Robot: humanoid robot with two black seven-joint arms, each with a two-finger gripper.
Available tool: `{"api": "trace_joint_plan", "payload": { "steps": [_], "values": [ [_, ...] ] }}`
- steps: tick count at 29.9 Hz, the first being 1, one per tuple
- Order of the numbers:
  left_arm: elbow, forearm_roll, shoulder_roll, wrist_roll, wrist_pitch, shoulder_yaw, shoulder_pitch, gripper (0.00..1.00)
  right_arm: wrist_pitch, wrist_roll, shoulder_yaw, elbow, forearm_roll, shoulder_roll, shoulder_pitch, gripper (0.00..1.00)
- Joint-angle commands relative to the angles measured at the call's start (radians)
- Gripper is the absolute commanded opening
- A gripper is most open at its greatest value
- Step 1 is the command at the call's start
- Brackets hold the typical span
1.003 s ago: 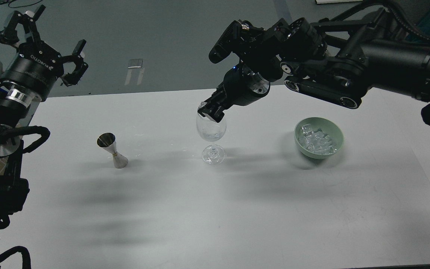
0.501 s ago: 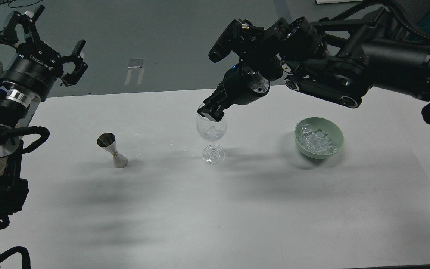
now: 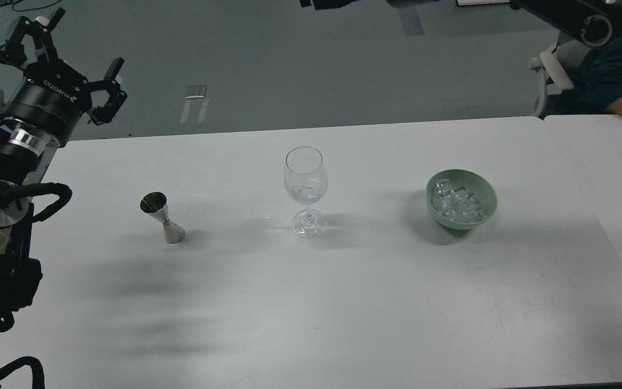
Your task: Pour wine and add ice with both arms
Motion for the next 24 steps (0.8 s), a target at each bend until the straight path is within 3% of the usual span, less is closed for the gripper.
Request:
{"api": "trace_joint_plan", "payload": {
  "steps": [1, 2, 6, 12, 16, 24],
  "values": [
    [0.003, 0.000, -0.002, 0.000, 0.000, 0.001, 0.002, 0.98, -0.123, 0.000, 0.105, 0.005, 0.213, -0.062, -0.108, 0.89],
    [0.003, 0.000, -0.002, 0.000, 0.000, 0.001, 0.002, 0.98, -0.151, 0.000, 0.136, 0.005, 0.248, -0.064, -0.134, 0.93],
    [0.005, 0.000, -0.003, 0.000, 0.000, 0.001, 0.003, 0.98, -0.258, -0.003, 0.390, 0.001, 0.414, -0.059, -0.328, 0.95],
    [0.034, 0.003, -0.008, -0.001, 0.009, 0.002, -0.015, 0.98, -0.271, -0.032, 0.657, -0.017, 0.574, -0.001, -0.522, 0.95],
    [0.089, 0.005, -0.014, -0.003, 0.012, 0.030, -0.069, 0.98, -0.269, -0.037, 0.728, -0.083, 0.635, 0.043, -0.543, 0.95],
    [0.313, 0.029, -0.017, -0.006, 0.025, 0.155, -0.256, 0.98, -0.190, -0.027, 0.811, -0.146, 0.646, 0.116, -0.596, 0.97]
  ]
}}
